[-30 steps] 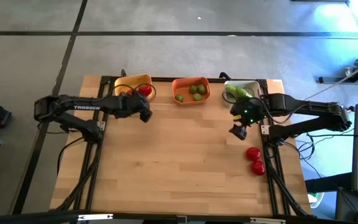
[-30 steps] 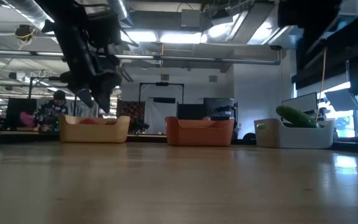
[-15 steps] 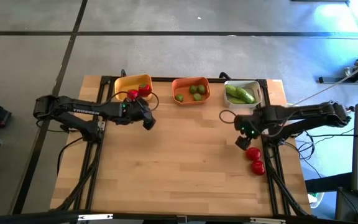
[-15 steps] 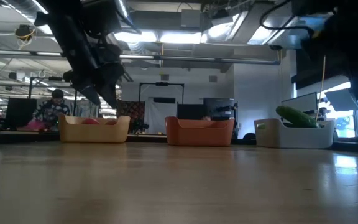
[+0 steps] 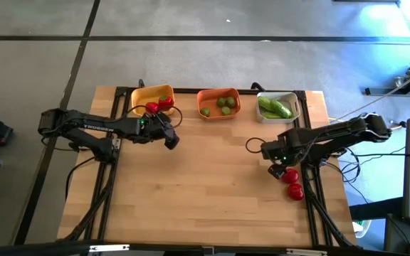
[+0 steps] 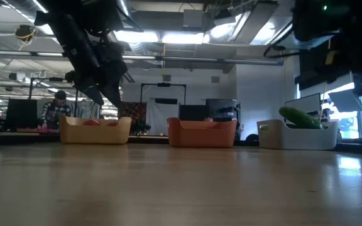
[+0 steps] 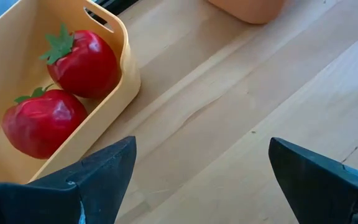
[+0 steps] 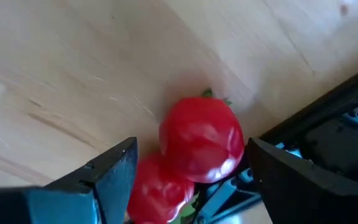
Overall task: Sort produce into baskets
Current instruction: Put the top tomato into the yellow bin
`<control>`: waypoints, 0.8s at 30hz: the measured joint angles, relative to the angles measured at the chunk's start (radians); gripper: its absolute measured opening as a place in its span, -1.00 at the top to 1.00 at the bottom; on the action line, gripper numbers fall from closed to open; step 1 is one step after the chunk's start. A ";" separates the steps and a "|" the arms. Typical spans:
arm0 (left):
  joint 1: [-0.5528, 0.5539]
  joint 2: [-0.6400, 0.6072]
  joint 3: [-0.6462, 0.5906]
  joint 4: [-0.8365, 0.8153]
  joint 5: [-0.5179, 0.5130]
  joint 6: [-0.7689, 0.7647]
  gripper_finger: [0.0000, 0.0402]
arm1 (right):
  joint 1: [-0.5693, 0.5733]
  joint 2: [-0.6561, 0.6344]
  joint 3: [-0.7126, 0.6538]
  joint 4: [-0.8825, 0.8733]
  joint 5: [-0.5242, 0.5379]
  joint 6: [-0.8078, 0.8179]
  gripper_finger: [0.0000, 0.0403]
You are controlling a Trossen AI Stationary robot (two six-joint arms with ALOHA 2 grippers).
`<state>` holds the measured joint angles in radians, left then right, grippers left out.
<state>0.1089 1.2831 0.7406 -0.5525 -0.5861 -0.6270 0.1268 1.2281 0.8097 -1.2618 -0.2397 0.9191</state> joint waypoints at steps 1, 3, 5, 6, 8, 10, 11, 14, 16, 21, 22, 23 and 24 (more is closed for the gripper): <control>0.000 0.000 0.000 0.000 0.000 0.000 -0.81 | 0.000 0.015 0.000 -0.004 -0.007 -0.007 -0.45; 0.000 0.000 0.000 0.000 0.000 0.000 -0.81 | 0.000 0.040 0.000 -0.003 -0.008 -0.015 -0.45; 0.000 0.000 0.000 0.000 0.000 0.000 -0.81 | 0.000 0.064 0.000 -0.001 -0.008 -0.033 -0.45; 0.000 0.000 0.000 0.000 0.000 0.001 -0.81 | 0.000 0.078 0.000 -0.002 -0.008 -0.038 -0.45; 0.000 0.000 0.000 0.001 -0.001 0.001 -0.81 | 0.000 0.102 0.000 -0.001 -0.020 -0.048 -0.45; 0.000 0.000 0.000 0.006 -0.001 0.006 -0.81 | 0.000 0.127 0.000 -0.002 -0.031 -0.059 -0.45; 0.000 0.000 0.000 0.010 -0.001 0.014 -0.81 | 0.000 0.140 0.000 -0.002 -0.035 -0.060 -0.45; 0.000 0.000 0.000 0.021 -0.001 0.024 -0.81 | 0.000 0.178 0.000 -0.001 -0.052 -0.085 -0.45; 0.000 0.000 0.000 0.020 -0.001 0.024 -0.81 | 0.000 0.202 0.000 -0.001 -0.061 -0.094 -0.45; 0.000 0.000 0.000 0.020 -0.001 0.024 -0.81 | 0.000 0.260 0.000 -0.001 -0.075 -0.114 -0.45; 0.000 0.000 0.000 0.020 -0.001 0.025 -0.81 | 0.000 0.272 0.000 -0.001 -0.077 -0.117 -0.45; 0.000 0.000 0.000 0.020 -0.001 0.025 -0.81 | 0.000 0.285 0.000 -0.001 -0.077 -0.121 -0.45; 0.000 0.000 0.000 0.020 -0.001 0.025 -0.81 | 0.000 0.298 0.000 -0.001 -0.077 -0.131 -0.45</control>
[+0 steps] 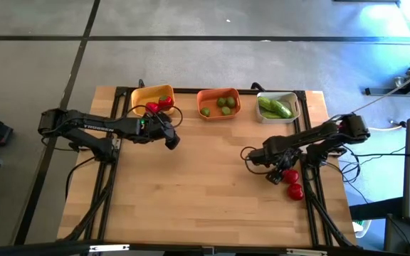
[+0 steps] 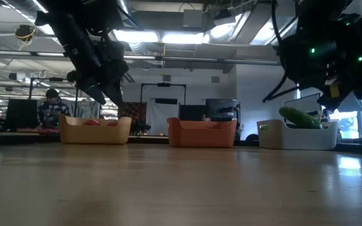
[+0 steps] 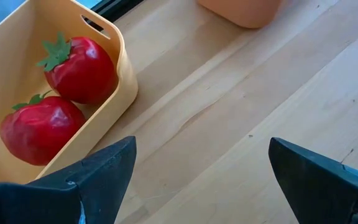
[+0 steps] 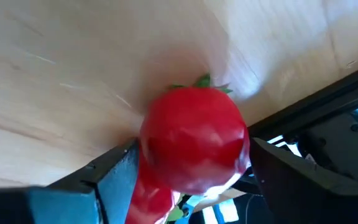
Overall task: Sort produce into baskets
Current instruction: Put the top tomato into the yellow bin
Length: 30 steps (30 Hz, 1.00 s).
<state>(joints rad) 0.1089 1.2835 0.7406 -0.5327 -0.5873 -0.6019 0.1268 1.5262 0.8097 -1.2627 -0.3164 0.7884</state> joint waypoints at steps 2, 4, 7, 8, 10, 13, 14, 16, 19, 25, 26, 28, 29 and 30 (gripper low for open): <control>0.000 0.000 0.000 0.000 0.000 0.000 -0.81 | 0.000 0.030 0.000 0.001 0.000 -0.015 -0.45; 0.000 0.000 0.000 0.000 0.000 0.000 -0.81 | 0.000 0.061 0.000 0.001 0.000 -0.034 -0.45; 0.000 0.000 0.000 0.000 0.000 0.000 -0.81 | 0.000 0.108 0.000 0.006 -0.001 -0.057 -0.45; 0.000 0.000 0.000 0.000 0.000 0.000 -0.81 | 0.000 0.124 0.000 0.005 -0.002 -0.064 -0.45; 0.000 0.000 0.000 0.000 0.000 0.000 -0.81 | 0.000 0.154 0.000 -0.001 -0.004 -0.087 -0.45; 0.000 0.000 0.000 0.000 0.000 0.000 -0.81 | 0.000 0.190 0.000 -0.002 -0.021 -0.118 -0.45; 0.000 0.000 0.000 0.000 0.000 0.000 -0.81 | 0.000 0.199 0.000 0.000 -0.024 -0.129 -0.45; 0.000 0.000 0.000 0.000 0.000 0.000 -0.81 | 0.000 0.212 0.000 0.005 -0.024 -0.144 -0.45; 0.000 0.000 0.000 0.000 0.000 0.001 -0.81 | 0.000 0.213 0.000 0.010 -0.024 -0.164 -0.45; 0.000 0.000 0.000 0.005 0.000 0.006 -0.81 | -0.001 0.213 0.001 0.009 -0.005 -0.177 -0.45; 0.000 0.000 0.000 0.007 -0.001 0.006 -0.81 | -0.004 0.213 0.005 0.008 0.009 -0.189 -0.45; 0.000 0.000 0.000 0.009 -0.001 0.006 -0.81 | -0.003 0.213 0.024 0.006 0.052 -0.200 -0.45; 0.000 0.000 0.000 0.014 -0.001 0.006 -0.81 | -0.003 0.213 0.038 0.004 0.082 -0.203 -0.45; 0.000 0.000 0.000 0.021 -0.001 0.007 -0.81 | -0.003 0.213 0.056 0.001 0.113 -0.209 -0.45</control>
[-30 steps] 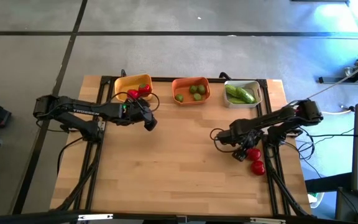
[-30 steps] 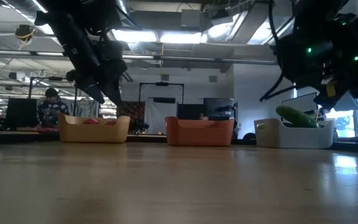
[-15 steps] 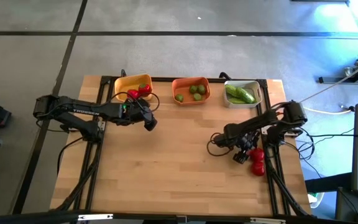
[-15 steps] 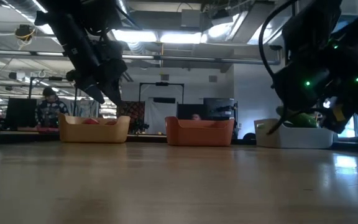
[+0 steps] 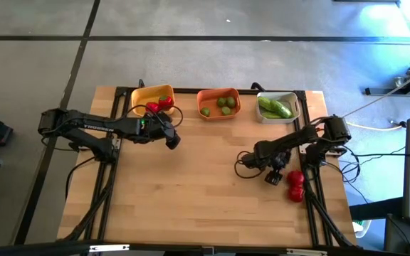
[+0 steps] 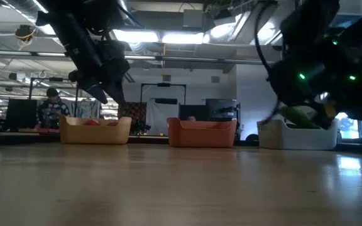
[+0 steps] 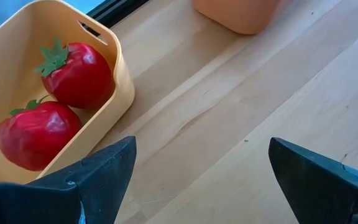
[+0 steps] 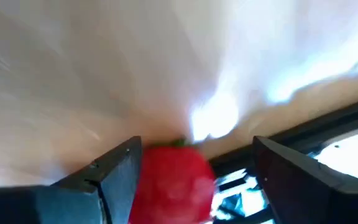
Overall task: Sort produce into baskets
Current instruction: Put the top tomato into the yellow bin
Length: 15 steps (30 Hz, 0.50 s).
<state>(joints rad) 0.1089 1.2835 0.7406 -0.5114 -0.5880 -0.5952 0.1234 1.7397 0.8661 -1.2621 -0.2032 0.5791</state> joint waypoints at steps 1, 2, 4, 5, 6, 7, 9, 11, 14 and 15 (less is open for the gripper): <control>0.000 0.000 0.000 0.005 0.000 0.003 -0.81 | 0.000 0.000 0.020 -0.004 0.028 -0.008 -0.45; 0.000 0.000 0.000 0.008 0.000 0.009 -0.81 | 0.000 0.000 0.043 -0.008 0.056 -0.016 -0.45; 0.000 0.000 0.000 0.012 0.000 0.024 -0.81 | 0.000 0.000 0.096 -0.032 0.115 -0.038 -0.45; 0.000 0.000 0.000 0.014 0.000 0.025 -0.81 | 0.000 0.000 0.123 -0.050 0.143 -0.050 -0.45; 0.000 0.000 0.000 0.016 0.000 0.025 -0.81 | 0.001 0.000 0.153 -0.070 0.170 -0.065 -0.45; 0.000 0.000 0.000 0.021 0.000 0.026 -0.81 | 0.002 -0.001 0.182 -0.089 0.196 -0.079 -0.45; 0.000 0.000 0.000 0.030 0.000 0.026 -0.81 | 0.012 -0.009 0.233 -0.122 0.232 -0.095 -0.45; 0.000 0.000 0.000 0.030 0.000 0.026 -0.81 | 0.021 -0.023 0.273 -0.146 0.247 -0.117 -0.45; 0.000 0.000 0.000 0.030 0.000 0.027 -0.81 | 0.036 -0.045 0.313 -0.146 0.248 -0.155 -0.45; 0.000 0.000 0.000 0.030 0.000 0.028 -0.81 | 0.041 -0.051 0.324 -0.146 0.248 -0.168 -0.45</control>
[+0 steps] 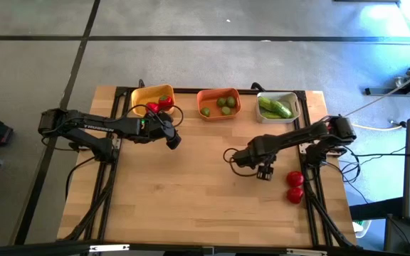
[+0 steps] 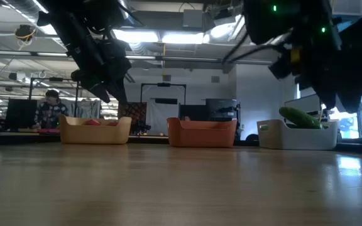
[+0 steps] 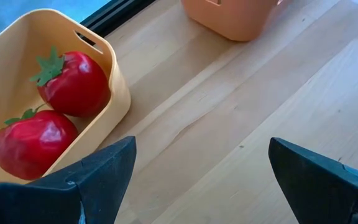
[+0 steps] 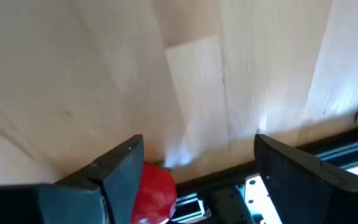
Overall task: Sort produce into baskets
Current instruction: Put the top tomato into the yellow bin
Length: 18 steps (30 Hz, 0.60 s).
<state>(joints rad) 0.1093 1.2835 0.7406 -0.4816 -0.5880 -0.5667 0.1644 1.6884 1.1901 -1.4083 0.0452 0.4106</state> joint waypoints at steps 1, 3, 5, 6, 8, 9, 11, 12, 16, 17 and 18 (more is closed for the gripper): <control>0.000 0.000 0.000 0.000 0.000 0.006 -0.81 | 0.003 -0.004 0.009 0.000 0.003 -0.004 -0.45; 0.001 0.000 0.000 0.001 0.000 0.020 -0.81 | 0.000 -0.007 0.025 0.011 0.014 -0.004 -0.45; 0.001 0.000 0.000 0.004 0.000 0.020 -0.81 | -0.002 -0.007 0.031 0.060 0.029 -0.008 -0.45; 0.001 0.000 0.000 0.005 0.000 0.019 -0.81 | -0.004 -0.007 0.031 0.088 0.043 -0.016 -0.45; 0.001 0.000 0.000 0.005 0.000 0.018 -0.81 | -0.009 -0.007 0.032 0.143 0.059 -0.019 -0.45; 0.001 0.000 0.000 0.005 0.000 0.018 -0.81 | -0.009 -0.007 0.032 0.146 0.050 -0.016 -0.45; 0.001 0.000 0.000 0.004 0.000 0.018 -0.81 | -0.008 -0.007 0.032 0.123 0.040 0.000 -0.45; 0.001 0.000 0.000 0.004 0.000 0.018 -0.81 | -0.007 -0.007 0.032 0.109 0.034 0.001 -0.45; 0.001 0.000 0.000 0.004 0.000 0.018 -0.81 | 0.021 -0.007 0.032 0.026 -0.032 0.024 -0.56; 0.001 0.000 0.000 0.004 0.000 0.018 -0.81 | 0.034 -0.007 0.032 0.011 -0.038 0.029 -0.61; 0.001 0.000 0.000 0.004 0.000 0.018 -0.81 | 0.047 -0.007 0.032 -0.004 -0.038 0.032 -0.67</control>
<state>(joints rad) 0.1101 1.2835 0.7406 -0.4774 -0.5880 -0.5488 0.2110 1.6817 1.2221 -1.4121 0.0070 0.4422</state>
